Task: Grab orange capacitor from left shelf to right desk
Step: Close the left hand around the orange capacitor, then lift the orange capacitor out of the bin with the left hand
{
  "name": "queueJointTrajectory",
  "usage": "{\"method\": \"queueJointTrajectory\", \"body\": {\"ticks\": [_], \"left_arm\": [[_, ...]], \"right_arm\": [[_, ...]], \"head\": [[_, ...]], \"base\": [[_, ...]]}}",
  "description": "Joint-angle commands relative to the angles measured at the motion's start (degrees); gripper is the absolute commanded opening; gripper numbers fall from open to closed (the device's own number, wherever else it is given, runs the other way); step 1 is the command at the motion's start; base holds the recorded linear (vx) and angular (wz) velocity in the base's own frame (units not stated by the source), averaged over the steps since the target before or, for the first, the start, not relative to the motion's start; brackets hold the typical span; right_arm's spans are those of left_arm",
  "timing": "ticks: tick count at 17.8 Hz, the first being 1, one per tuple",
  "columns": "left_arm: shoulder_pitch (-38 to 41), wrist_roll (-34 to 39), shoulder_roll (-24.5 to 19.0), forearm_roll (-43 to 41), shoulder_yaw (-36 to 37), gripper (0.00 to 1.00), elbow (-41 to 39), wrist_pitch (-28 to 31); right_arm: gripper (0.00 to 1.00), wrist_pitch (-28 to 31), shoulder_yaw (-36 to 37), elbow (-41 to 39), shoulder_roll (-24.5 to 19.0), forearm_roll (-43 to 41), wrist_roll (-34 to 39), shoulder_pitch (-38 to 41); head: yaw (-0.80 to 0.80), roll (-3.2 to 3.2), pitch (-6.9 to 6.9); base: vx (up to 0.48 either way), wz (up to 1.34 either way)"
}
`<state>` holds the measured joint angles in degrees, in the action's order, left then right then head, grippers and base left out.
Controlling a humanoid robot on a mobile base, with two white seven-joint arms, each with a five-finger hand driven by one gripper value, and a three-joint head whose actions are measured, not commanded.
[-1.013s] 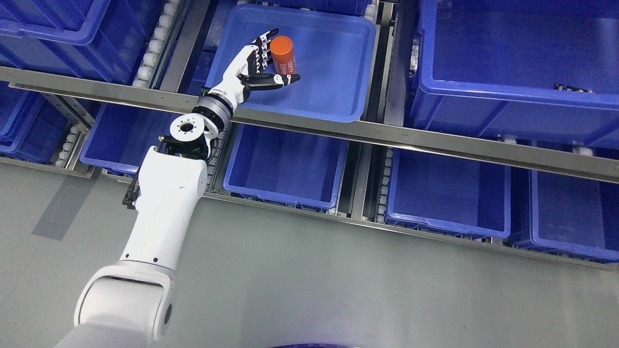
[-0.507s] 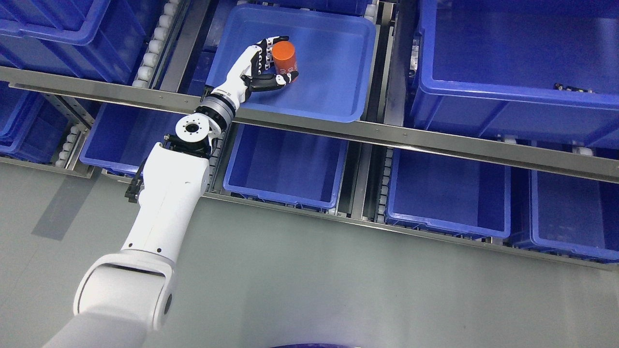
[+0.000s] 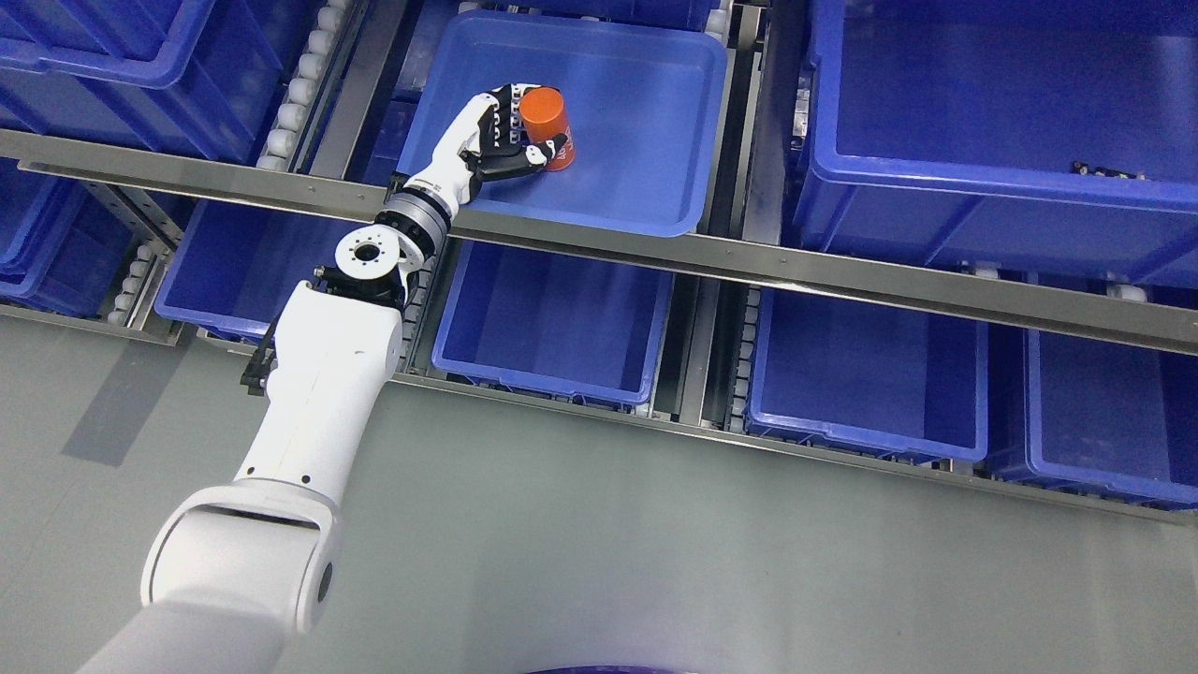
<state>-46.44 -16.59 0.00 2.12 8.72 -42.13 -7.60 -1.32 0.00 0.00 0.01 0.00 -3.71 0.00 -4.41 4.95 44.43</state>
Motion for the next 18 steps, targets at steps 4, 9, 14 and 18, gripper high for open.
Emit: {"method": "queueJointTrajectory", "body": {"ticks": [4, 9, 14, 18], "left_arm": [[-0.4, -0.1, -1.0, 3.5, -4.7, 0.00, -2.1, -6.2], [1.8, -3.4, -1.0, 5.6, -5.8, 0.00, -17.4, -5.9], [3.5, -3.3, -1.0, 6.4, -5.9, 0.00, -24.9, -5.3], [5.3, -3.4, -1.0, 6.5, -5.9, 0.00, -31.8, -3.7]], "right_arm": [[1.00, 0.0, 0.6, -1.0, 1.0, 0.4, 0.0, 1.3], [1.00, 0.0, 0.6, -1.0, 1.0, 0.4, 0.0, 1.3], [1.00, 0.0, 0.6, -1.0, 1.0, 0.4, 0.0, 1.3], [1.00, 0.0, 0.6, -1.0, 1.0, 0.4, 0.0, 1.3]], "head": [[0.00, 0.00, 0.00], [0.00, 0.00, 0.00], [0.00, 0.00, 0.00], [0.00, 0.00, 0.00]], "base": [[0.000, 0.00], [0.000, 0.00], [0.000, 0.00], [0.000, 0.00]]}}
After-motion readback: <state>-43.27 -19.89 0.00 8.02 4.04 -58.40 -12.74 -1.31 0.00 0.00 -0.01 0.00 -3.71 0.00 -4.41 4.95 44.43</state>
